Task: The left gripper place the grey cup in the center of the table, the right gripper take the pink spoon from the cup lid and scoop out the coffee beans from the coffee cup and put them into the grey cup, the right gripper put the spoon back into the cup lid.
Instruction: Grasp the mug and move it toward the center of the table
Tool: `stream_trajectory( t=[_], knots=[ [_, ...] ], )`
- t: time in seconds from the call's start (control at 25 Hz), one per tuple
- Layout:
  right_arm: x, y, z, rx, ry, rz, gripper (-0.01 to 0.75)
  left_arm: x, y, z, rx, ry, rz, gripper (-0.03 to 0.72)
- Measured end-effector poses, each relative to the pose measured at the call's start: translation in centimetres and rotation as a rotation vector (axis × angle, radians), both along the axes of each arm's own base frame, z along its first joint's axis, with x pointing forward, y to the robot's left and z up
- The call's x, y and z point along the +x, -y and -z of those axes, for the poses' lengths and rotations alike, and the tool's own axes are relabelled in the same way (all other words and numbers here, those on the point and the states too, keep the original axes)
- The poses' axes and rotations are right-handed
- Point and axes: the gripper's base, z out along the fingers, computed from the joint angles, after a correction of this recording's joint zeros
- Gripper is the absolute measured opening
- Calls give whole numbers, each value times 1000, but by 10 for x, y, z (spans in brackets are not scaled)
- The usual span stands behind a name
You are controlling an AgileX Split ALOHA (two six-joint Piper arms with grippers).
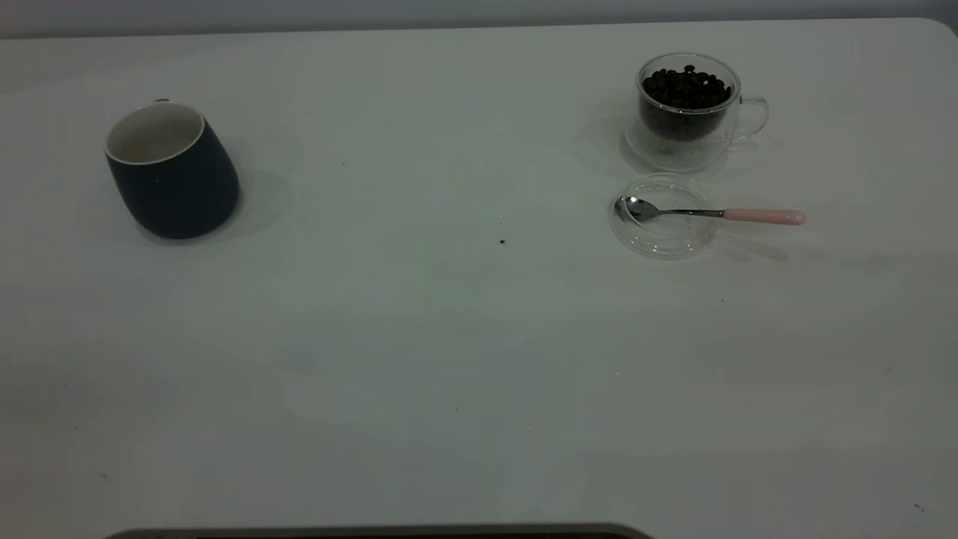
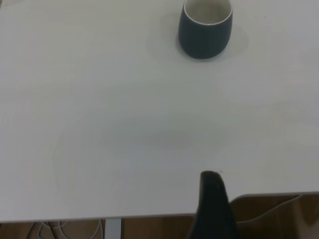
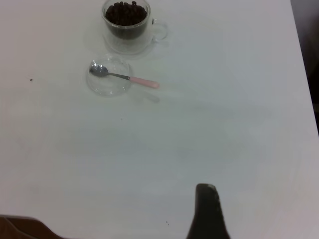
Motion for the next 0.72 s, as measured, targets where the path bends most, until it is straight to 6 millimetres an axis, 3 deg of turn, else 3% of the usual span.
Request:
stream_trajectory(
  t=[0.2,0.36,0.52,0.72],
  knots=[
    [0,0,0,0,0,0,591,1,-1,-4,-52,-2,-64,586],
    [0,0,0,0,1,0,591,18,-4,-35,-36,-25,-94,586],
    [0,0,0,0,1,0,591,55,-3,-70,-19,-126,-88,586],
    [0,0,0,0,1,0,591,123,-3,-77,70,-338,-30,586]
  ],
)
